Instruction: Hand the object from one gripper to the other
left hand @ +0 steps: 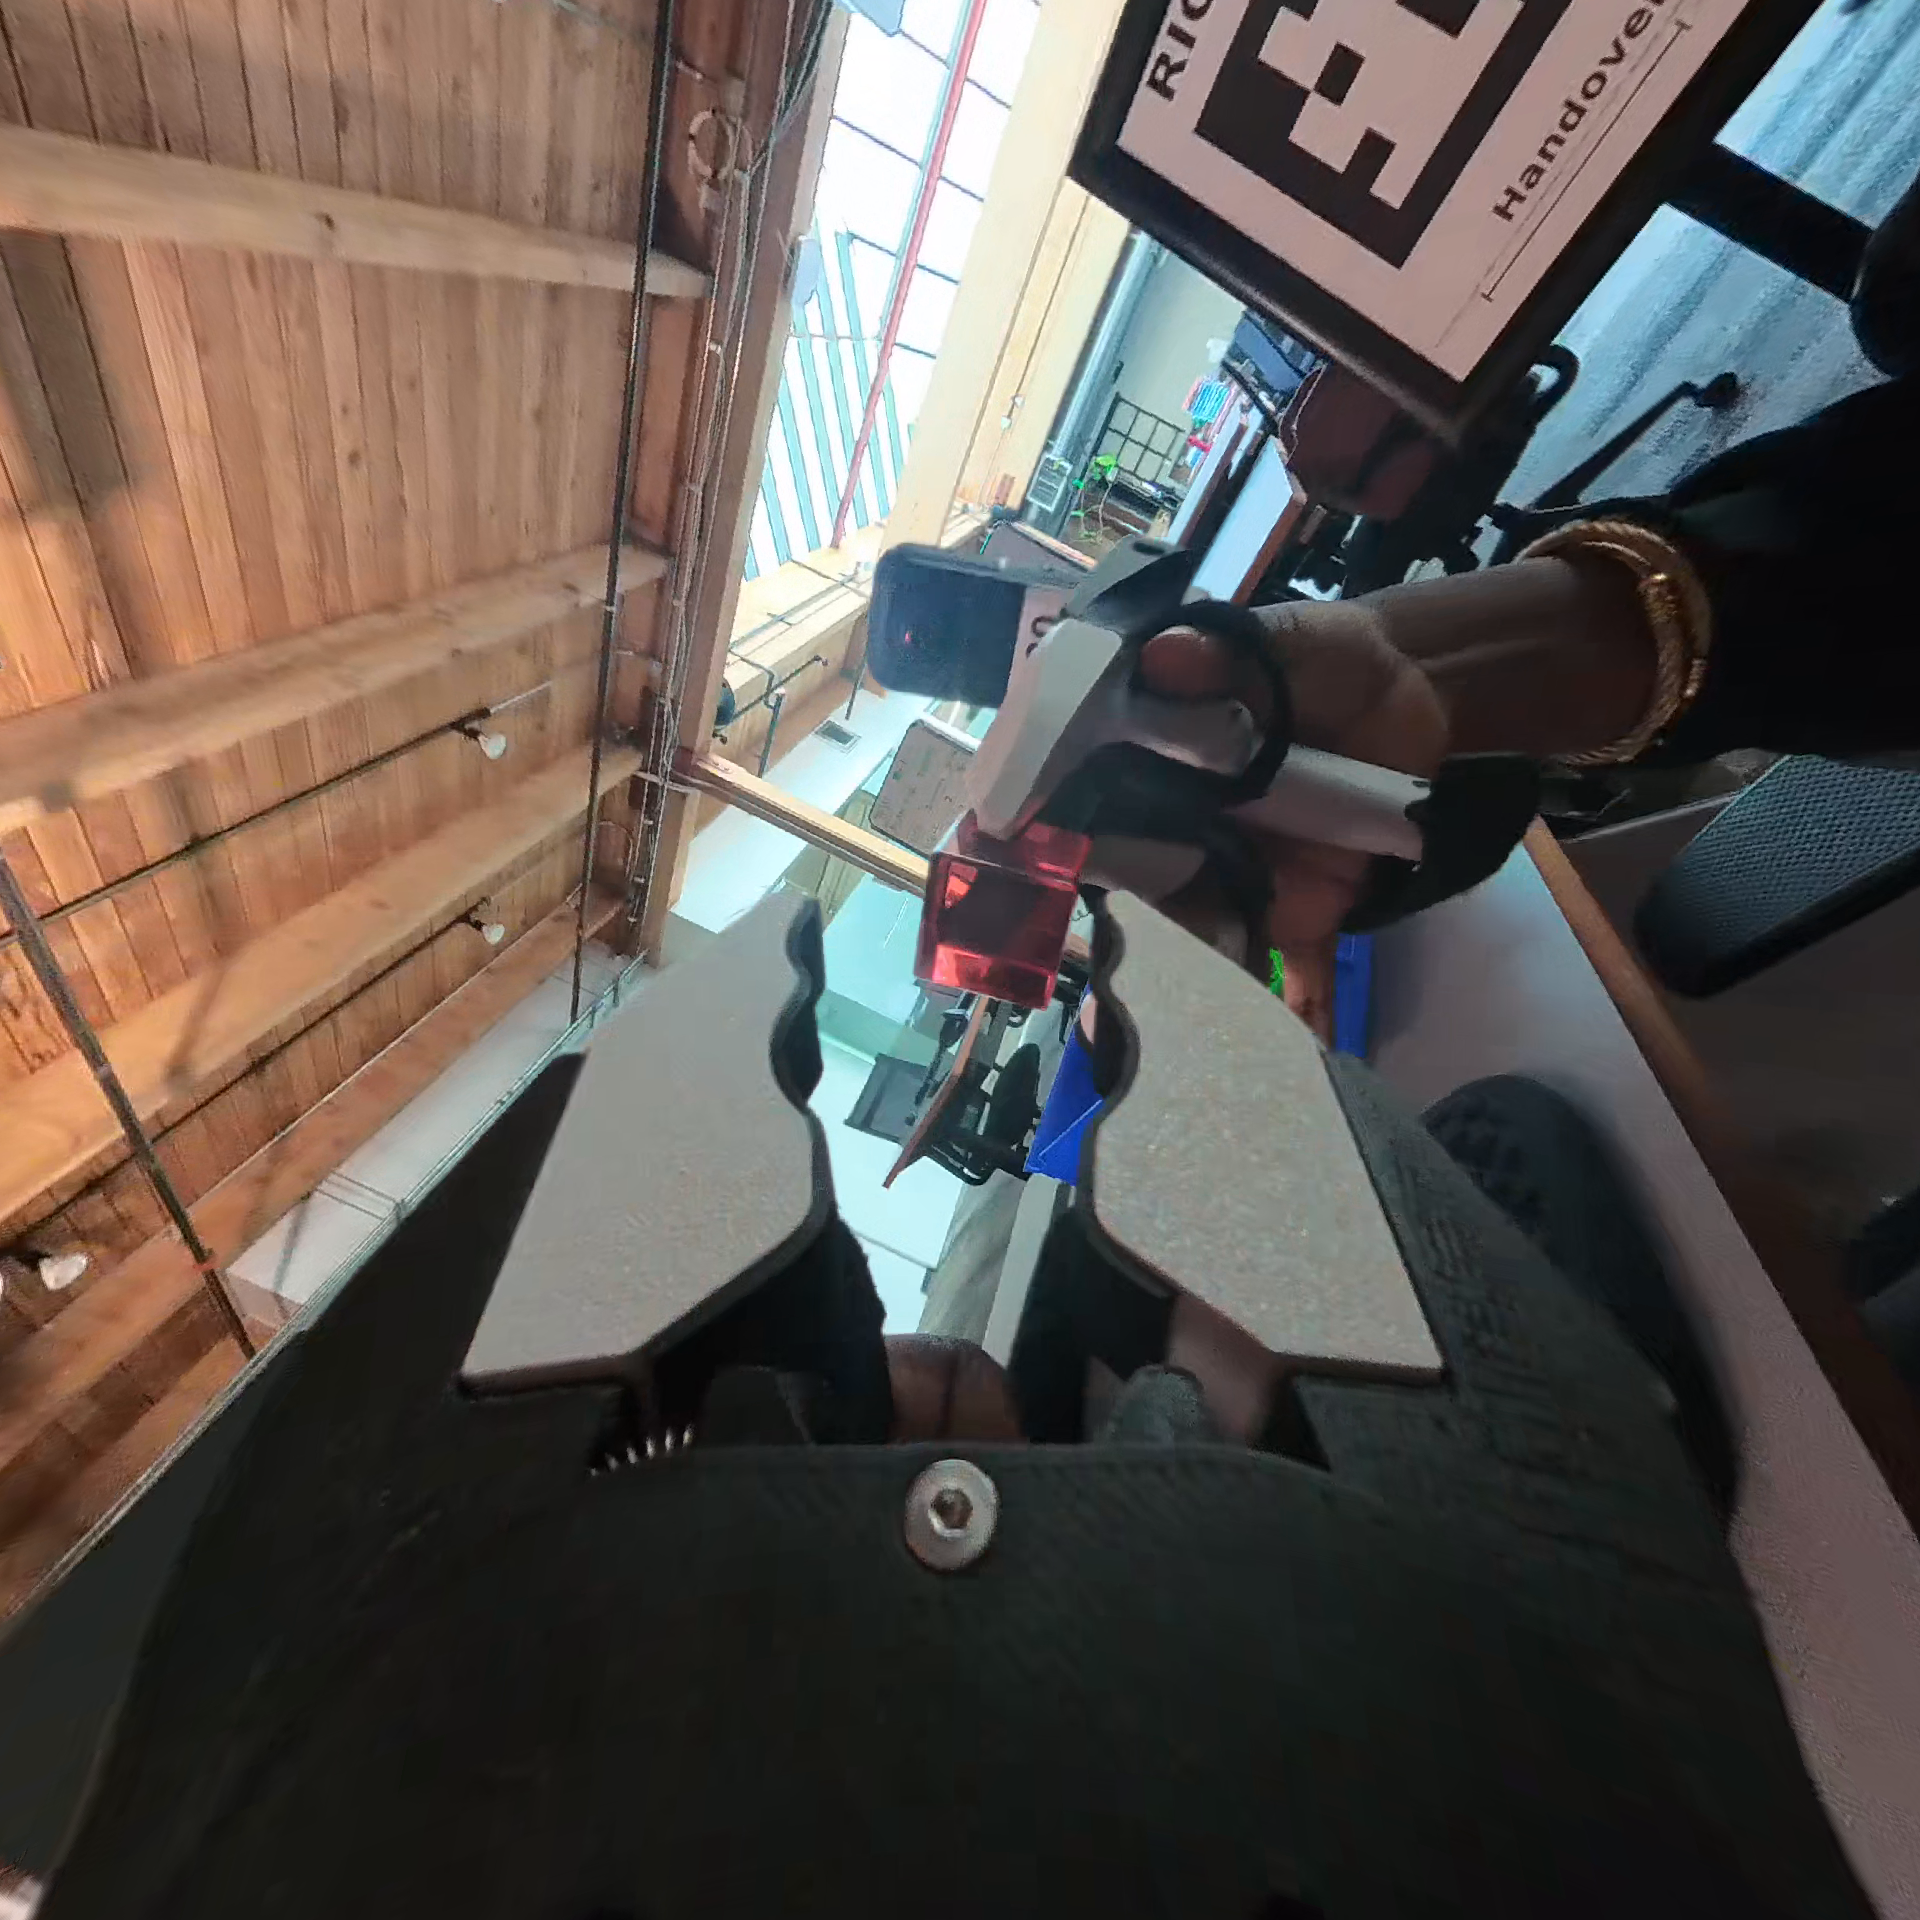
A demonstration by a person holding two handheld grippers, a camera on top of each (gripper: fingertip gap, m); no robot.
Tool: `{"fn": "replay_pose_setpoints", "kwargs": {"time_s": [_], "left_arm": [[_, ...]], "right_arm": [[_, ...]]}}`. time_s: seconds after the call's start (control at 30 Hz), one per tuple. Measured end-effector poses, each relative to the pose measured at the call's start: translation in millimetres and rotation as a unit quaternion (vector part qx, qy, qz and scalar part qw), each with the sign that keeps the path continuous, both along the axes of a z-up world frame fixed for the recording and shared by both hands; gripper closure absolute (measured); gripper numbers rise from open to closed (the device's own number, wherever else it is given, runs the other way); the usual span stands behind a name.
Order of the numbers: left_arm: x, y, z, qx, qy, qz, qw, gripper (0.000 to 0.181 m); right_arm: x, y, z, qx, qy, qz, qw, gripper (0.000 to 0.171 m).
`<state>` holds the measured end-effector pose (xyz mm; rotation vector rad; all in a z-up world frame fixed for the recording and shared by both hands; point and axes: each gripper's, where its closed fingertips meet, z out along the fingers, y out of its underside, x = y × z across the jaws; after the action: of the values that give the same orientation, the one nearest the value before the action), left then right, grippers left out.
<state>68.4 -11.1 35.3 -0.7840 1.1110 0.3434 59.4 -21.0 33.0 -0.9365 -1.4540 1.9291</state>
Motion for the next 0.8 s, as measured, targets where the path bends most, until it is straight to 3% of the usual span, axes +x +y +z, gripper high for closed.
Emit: {"fn": "replay_pose_setpoints", "kwargs": {"time_s": [0.13,0.27,0.33,0.43,0.5,0.6,0.67,0.8], "left_arm": [[4.0,0.1,-9.9,-0.038,0.015,-0.017,0.999,0.153],[2.3,3.3,-10.2,-0.072,-0.004,-0.013,0.997,0.154],[1.9,3.1,-5.8,-0.12,-0.052,-0.035,0.991,0.154],[-0.4,0.9,4.5,-0.232,-0.163,-0.095,0.954,0.154],[-2.6,0.4,7.5,-0.338,-0.241,-0.139,0.899,0.154],[0.1,-5.1,4.5,-0.438,-0.281,-0.202,0.83,0.154],[3.1,-2.5,-7.4,-0.483,-0.272,-0.196,0.809,0.154],[14.3,-3.2,-20.1,-0.527,-0.254,-0.206,0.784,0.154]], "right_arm": [[-1.3,-0.4,-4.3,-0.009,-0.019,0.012,1.0,0.145],[-2.5,2.5,-4.6,-0.007,-0.019,0.004,1.0,0.144],[-1.2,3.3,-0.1,0.014,0.017,-0.009,1.0,0.14],[3.5,10.7,11.9,0.11,0.142,-0.085,0.98,0.118],[7.8,12.1,12.5,0.239,0.224,-0.142,0.934,0.102],[11.1,16.3,9.9,0.426,0.319,-0.232,0.814,0.1],[12.1,16.1,6.3,0.502,0.341,-0.259,0.751,0.104],[14.6,2.7,-4.5,0.588,0.368,-0.251,0.675,0.115]]}}
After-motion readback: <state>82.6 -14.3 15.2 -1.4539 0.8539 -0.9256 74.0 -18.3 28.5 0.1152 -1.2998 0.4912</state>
